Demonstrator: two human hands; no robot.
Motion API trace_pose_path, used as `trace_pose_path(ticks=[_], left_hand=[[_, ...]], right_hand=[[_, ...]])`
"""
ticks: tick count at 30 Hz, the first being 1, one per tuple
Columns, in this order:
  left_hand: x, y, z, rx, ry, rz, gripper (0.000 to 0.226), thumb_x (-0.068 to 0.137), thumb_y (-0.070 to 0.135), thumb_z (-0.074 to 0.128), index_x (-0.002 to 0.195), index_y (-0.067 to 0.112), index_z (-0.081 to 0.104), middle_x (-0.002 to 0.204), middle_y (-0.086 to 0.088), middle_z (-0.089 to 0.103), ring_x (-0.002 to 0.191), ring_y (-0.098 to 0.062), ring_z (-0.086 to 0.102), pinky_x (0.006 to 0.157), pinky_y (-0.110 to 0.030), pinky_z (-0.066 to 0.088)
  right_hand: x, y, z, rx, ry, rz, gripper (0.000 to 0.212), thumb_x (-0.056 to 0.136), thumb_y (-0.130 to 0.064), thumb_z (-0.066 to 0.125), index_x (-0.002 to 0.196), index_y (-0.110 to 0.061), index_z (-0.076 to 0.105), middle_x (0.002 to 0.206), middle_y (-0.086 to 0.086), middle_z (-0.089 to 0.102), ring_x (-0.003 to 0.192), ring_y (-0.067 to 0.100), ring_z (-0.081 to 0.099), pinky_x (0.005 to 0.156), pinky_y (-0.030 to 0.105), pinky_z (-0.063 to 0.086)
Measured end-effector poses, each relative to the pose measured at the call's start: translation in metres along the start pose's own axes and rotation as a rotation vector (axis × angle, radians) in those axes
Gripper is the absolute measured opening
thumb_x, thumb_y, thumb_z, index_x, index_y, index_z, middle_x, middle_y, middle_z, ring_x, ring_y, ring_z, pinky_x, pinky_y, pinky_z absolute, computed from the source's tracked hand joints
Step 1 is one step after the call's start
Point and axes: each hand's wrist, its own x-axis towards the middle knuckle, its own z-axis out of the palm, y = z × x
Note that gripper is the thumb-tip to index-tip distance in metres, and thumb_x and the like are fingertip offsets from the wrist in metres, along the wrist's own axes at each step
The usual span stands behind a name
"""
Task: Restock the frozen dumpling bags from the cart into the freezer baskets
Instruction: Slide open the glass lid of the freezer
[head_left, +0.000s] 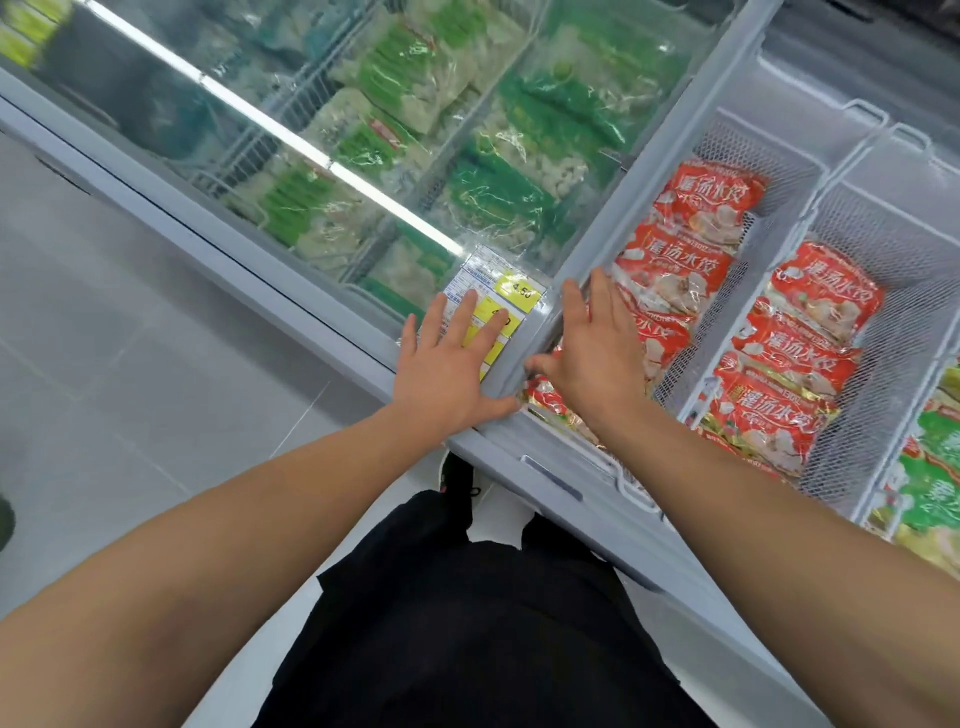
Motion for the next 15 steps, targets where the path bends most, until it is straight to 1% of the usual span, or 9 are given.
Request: trace_pose_path(ticks=[4, 7, 10, 12, 13, 15], left_hand=[[0.005, -0.011, -0.002, -0.015, 0.026, 0.042, 0.107, 0.069, 0.089, 0.047, 0.156, 0.044, 0.005, 0.168, 0.002, -0.01, 0.152, -0.034, -0.009, 0.121, -0.06, 0.001], [0.005, -0.01, -0.003, -0.045, 0.008, 0.055, 0.105, 0.072, 0.085, 0.05, 0.157, 0.041, 0.006, 0.167, 0.0, -0.01, 0.152, -0.037, -0.009, 0.12, -0.062, 0.0], [0.005, -0.011, -0.01, -0.09, -0.016, 0.061, 0.099, 0.078, 0.077, 0.054, 0.157, 0.037, 0.011, 0.168, -0.003, -0.008, 0.152, -0.038, -0.008, 0.12, -0.063, 0.001], [0.004, -0.015, -0.015, -0.121, -0.017, 0.062, 0.091, 0.082, 0.066, 0.058, 0.157, 0.034, 0.017, 0.168, -0.004, -0.002, 0.152, -0.037, -0.005, 0.12, -0.062, 0.003], [0.003, -0.014, -0.017, -0.125, -0.009, 0.074, 0.087, 0.084, 0.062, 0.059, 0.156, 0.032, 0.02, 0.168, -0.004, 0.003, 0.153, -0.036, -0.002, 0.12, -0.062, 0.005], [-0.003, -0.004, -0.02, -0.122, 0.021, 0.137, 0.079, 0.087, 0.055, 0.058, 0.155, 0.028, 0.027, 0.166, -0.006, 0.013, 0.152, -0.035, 0.005, 0.12, -0.06, 0.009]], right_hand=[[0.005, -0.004, 0.001, -0.014, 0.004, 0.013, 0.105, 0.079, -0.054, 0.075, 0.157, -0.013, 0.017, 0.165, 0.016, 0.005, 0.153, 0.03, 0.003, 0.123, 0.04, 0.008], [0.002, -0.008, 0.003, -0.022, 0.011, 0.034, 0.103, 0.081, -0.053, 0.073, 0.158, -0.014, 0.016, 0.166, 0.014, 0.005, 0.153, 0.029, 0.004, 0.124, 0.04, 0.008], [-0.005, -0.013, 0.006, 0.011, 0.032, 0.038, 0.095, 0.085, -0.047, 0.071, 0.157, -0.011, 0.02, 0.164, 0.013, 0.016, 0.152, 0.03, 0.014, 0.124, 0.044, 0.015], [-0.023, -0.011, 0.01, 0.073, 0.033, 0.054, 0.086, 0.088, -0.04, 0.069, 0.155, -0.009, 0.025, 0.161, 0.013, 0.027, 0.148, 0.031, 0.025, 0.121, 0.046, 0.023], [-0.037, -0.007, 0.014, 0.109, 0.027, 0.081, 0.082, 0.089, -0.038, 0.068, 0.155, -0.009, 0.027, 0.159, 0.013, 0.031, 0.146, 0.032, 0.028, 0.12, 0.045, 0.025], [-0.072, 0.007, 0.022, 0.137, 0.005, 0.154, 0.076, 0.092, -0.036, 0.064, 0.154, -0.011, 0.029, 0.157, 0.012, 0.034, 0.144, 0.032, 0.03, 0.119, 0.04, 0.024]])
